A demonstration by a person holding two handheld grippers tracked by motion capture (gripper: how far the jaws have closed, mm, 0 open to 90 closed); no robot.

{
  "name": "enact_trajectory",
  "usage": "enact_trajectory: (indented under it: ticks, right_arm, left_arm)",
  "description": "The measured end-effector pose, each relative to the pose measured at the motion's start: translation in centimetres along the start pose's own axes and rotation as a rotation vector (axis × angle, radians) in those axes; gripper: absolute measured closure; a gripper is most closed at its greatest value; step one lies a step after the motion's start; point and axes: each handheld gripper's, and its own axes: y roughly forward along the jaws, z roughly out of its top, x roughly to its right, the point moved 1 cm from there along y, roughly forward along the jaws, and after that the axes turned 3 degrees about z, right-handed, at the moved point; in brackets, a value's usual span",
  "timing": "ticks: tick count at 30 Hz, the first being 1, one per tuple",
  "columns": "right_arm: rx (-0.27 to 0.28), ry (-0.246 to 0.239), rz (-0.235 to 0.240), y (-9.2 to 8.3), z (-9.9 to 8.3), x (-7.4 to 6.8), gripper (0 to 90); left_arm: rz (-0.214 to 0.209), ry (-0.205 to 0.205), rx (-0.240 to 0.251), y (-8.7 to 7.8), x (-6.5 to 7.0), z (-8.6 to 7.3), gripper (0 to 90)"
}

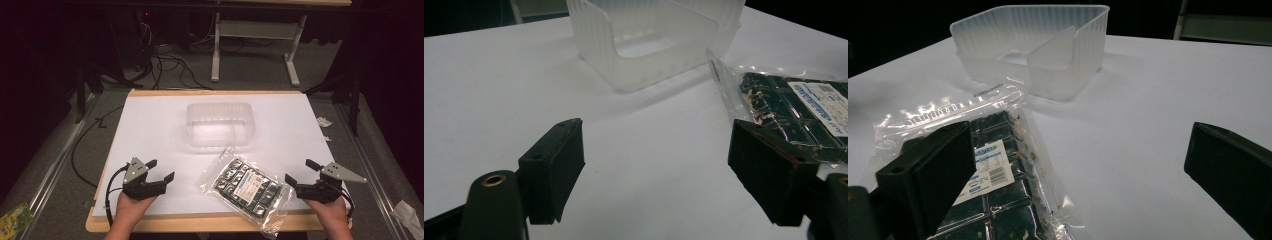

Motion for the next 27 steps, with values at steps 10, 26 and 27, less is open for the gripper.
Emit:
enact_trajectory:
  ticks: [10,26,27]
  right_arm:
    - [0.01,0.016,0.003,-0.4,0.0,0.2,2.0]
    - [0.003,0.044,0.007,-0.3,-0.4,0.5,4.0]
    - [0.002,0.041,0.008,-0.3,-0.4,0.5,4.1]
  left_arm:
    - [-0.021,-0.015,-0.022,0.7,0.3,-0.1,23.4]
    - [-0.163,-0.043,-0.143,5.0,3.9,-1.2,37.0]
    - [-0.167,-0.037,-0.152,5.4,4.4,-1.3,38.3]
